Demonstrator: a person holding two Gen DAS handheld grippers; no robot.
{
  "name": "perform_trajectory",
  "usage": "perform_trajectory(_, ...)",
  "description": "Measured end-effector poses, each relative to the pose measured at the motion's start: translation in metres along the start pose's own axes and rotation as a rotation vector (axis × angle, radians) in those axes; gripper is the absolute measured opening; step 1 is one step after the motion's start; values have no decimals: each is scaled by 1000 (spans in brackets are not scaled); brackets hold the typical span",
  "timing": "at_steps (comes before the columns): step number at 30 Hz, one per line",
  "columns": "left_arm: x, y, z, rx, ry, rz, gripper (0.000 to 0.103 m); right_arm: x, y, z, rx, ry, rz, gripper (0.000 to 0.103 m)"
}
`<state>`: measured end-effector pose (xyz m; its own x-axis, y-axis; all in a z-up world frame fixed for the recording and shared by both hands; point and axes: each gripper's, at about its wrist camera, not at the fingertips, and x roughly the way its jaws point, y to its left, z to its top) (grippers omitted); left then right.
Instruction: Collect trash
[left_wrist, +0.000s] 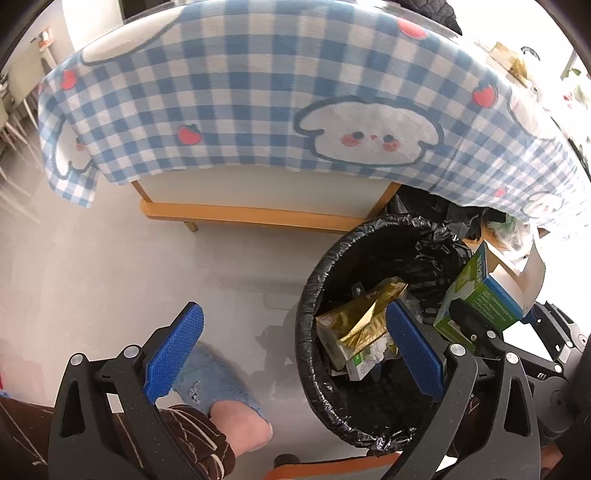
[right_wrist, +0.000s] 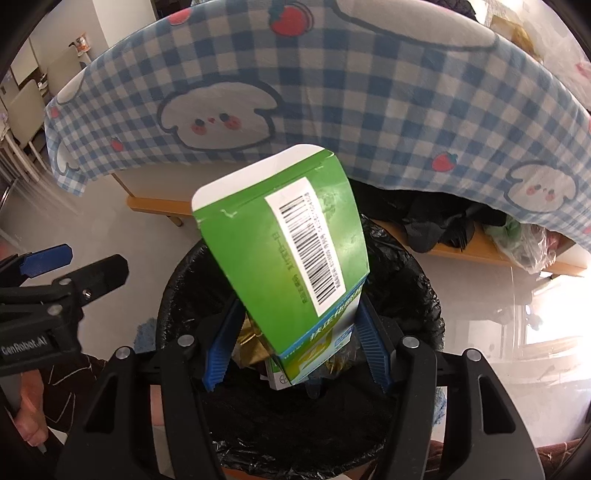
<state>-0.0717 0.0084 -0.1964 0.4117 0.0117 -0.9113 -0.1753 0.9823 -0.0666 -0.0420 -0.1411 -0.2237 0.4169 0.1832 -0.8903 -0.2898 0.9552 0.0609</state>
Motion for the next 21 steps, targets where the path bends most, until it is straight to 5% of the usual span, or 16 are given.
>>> perform_trajectory(21,-26,-19,4,53,-18,1,97,-56,-59,2,129,-4,-118,95)
